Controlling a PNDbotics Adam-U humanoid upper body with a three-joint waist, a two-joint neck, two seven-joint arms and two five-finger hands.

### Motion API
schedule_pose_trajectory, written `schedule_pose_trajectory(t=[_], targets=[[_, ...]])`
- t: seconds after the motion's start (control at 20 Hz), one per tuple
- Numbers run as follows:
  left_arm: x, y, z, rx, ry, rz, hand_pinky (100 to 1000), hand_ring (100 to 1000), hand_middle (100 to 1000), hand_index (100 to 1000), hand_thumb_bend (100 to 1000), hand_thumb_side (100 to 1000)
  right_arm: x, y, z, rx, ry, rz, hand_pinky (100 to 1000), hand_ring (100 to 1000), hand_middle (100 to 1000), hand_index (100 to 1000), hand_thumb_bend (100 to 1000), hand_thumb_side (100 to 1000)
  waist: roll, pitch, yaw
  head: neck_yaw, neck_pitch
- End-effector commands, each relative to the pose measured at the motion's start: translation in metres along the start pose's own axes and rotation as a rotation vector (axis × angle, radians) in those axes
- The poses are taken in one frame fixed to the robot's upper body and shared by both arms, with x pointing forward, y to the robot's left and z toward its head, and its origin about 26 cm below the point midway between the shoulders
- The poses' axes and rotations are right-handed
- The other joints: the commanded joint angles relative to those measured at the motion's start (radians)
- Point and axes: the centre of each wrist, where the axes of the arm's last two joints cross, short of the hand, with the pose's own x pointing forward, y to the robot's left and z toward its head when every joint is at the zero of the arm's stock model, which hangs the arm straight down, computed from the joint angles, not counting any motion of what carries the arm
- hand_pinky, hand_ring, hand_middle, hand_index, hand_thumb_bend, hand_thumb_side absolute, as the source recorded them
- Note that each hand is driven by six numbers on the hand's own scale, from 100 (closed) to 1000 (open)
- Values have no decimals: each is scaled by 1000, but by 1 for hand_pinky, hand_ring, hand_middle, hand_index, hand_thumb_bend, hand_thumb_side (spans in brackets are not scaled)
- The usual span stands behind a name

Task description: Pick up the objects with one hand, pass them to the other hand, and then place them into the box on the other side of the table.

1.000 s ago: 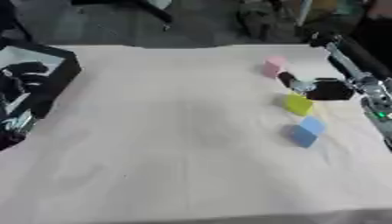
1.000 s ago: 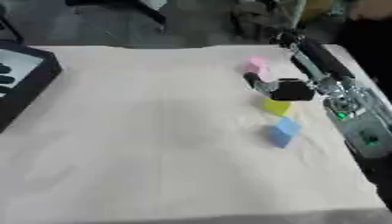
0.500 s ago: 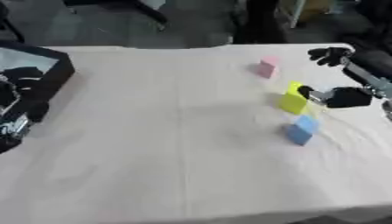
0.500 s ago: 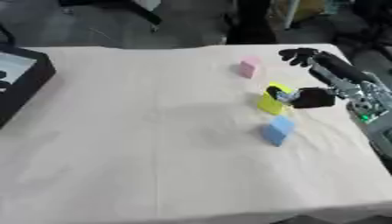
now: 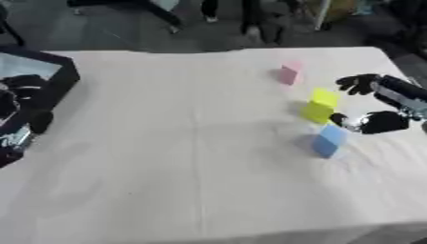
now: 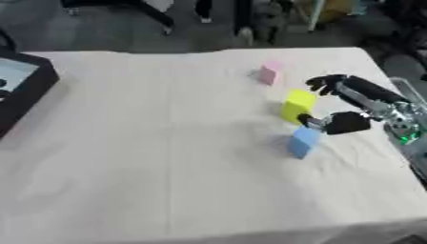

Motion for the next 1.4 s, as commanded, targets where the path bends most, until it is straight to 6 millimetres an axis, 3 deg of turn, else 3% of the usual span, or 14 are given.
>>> schedule_pose_trajectory(t=[0.05, 0.7, 1.4], targets=[[4, 5, -2, 14, -15, -16, 746, 756, 760, 851, 510, 606, -5, -4, 0, 10, 19, 20, 831, 812, 802, 916, 351, 578, 2, -13, -1, -3, -2], [3, 2, -1, 18, -5, -7, 742, 753, 758, 854, 519, 606, -15, 21, -8, 76, 56, -1, 826, 799, 791, 907, 351, 588, 4, -11, 2, -5, -2], [2, 1, -1, 24, 2, -4, 744, 750, 755, 854, 531, 603, -22, 34, -10, 106, 89, 4, 825, 797, 785, 905, 344, 583, 5, -11, 0, -6, -2]])
